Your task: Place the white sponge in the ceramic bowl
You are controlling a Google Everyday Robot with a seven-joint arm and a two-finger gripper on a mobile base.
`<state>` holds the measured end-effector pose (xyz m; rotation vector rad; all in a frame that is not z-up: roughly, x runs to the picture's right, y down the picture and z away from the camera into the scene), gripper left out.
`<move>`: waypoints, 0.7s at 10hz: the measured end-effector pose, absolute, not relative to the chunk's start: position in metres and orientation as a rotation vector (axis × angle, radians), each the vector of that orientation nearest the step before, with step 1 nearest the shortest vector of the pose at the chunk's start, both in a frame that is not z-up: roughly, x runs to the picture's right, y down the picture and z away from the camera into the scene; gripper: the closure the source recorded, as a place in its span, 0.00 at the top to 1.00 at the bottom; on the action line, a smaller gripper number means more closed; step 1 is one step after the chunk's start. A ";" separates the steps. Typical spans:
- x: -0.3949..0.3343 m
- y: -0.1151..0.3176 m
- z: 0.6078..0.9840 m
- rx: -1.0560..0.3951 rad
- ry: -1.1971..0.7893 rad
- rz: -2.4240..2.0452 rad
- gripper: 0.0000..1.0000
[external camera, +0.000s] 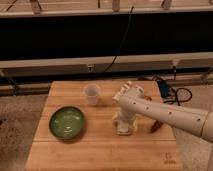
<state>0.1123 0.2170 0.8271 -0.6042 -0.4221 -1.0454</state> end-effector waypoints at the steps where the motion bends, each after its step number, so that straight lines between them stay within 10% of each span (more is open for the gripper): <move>1: 0.113 0.218 0.829 -0.610 -0.417 -1.050 0.61; 7: 0.117 0.214 0.821 -0.599 -0.412 -1.064 0.02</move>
